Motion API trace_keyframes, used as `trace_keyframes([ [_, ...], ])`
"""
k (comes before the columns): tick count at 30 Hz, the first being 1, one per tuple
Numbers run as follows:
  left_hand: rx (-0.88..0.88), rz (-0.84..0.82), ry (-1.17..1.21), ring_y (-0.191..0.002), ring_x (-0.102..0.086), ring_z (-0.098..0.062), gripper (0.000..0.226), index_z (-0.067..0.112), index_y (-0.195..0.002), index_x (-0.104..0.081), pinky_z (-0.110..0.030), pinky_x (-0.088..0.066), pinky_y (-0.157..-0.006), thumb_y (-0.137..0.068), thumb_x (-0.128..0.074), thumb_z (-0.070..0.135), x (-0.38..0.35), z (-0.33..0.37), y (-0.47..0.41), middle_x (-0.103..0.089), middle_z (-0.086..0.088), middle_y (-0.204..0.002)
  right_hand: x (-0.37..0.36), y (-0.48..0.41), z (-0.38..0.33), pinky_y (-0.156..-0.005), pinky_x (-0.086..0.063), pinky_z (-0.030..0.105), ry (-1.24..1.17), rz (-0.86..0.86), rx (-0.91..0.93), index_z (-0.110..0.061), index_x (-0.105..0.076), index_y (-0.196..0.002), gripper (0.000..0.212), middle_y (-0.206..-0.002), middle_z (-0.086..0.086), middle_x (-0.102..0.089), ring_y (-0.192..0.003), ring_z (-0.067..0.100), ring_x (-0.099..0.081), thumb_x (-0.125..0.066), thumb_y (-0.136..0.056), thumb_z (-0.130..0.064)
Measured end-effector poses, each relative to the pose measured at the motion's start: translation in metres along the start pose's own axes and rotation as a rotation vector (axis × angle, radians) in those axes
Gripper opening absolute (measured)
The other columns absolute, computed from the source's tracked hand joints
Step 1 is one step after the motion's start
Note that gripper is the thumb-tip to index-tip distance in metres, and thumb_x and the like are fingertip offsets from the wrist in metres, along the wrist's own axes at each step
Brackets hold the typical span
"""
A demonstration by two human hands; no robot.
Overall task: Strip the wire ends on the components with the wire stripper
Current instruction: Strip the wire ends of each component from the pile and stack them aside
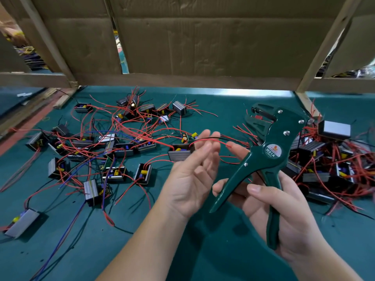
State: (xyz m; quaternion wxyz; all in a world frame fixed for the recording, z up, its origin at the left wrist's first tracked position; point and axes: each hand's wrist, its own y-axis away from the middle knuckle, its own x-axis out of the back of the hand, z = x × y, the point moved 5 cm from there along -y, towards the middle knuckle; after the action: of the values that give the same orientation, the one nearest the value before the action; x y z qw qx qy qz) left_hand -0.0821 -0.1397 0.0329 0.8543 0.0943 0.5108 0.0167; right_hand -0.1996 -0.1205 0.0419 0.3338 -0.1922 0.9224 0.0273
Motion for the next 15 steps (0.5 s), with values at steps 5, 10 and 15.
trace_keyframes([
  [5, 0.015, 0.017, -0.223, -0.058, -0.052, -0.003, 0.025, 0.025, -0.087, -0.077, -0.009, -0.028, -0.035, -0.065, -0.085, 0.017, 0.001, -0.016, 0.001, -0.063, 0.003, -0.077, -0.004, -0.001, 0.002, -0.083, -0.051, 0.055, 0.000, -0.027, -0.016, 0.001, -0.055, -0.128, 0.058, -0.104, 0.031, -0.062, -0.087, 0.044, -0.063, -0.059, -0.070, -0.005],
  [10, -0.088, 0.193, -0.274, -0.058, -0.054, -0.006, 0.021, 0.021, -0.074, -0.068, -0.012, -0.034, -0.039, -0.060, -0.084, 0.024, 0.013, -0.007, -0.002, -0.063, -0.004, -0.084, -0.002, 0.001, 0.008, -0.081, -0.051, 0.059, 0.041, -0.010, -0.072, 0.000, -0.055, -0.127, 0.059, -0.100, 0.038, -0.061, -0.088, 0.047, -0.063, -0.064, -0.069, -0.005],
  [15, -0.204, 0.149, -0.343, -0.057, -0.059, -0.008, 0.013, 0.016, -0.074, -0.069, -0.015, -0.045, -0.045, -0.064, -0.075, 0.021, 0.011, 0.009, -0.004, -0.070, -0.009, -0.078, -0.002, 0.003, 0.011, -0.076, -0.052, 0.051, 0.092, -0.020, -0.076, -0.008, -0.059, -0.126, 0.058, -0.093, 0.034, -0.065, -0.087, 0.045, -0.064, -0.066, -0.068, -0.006],
])
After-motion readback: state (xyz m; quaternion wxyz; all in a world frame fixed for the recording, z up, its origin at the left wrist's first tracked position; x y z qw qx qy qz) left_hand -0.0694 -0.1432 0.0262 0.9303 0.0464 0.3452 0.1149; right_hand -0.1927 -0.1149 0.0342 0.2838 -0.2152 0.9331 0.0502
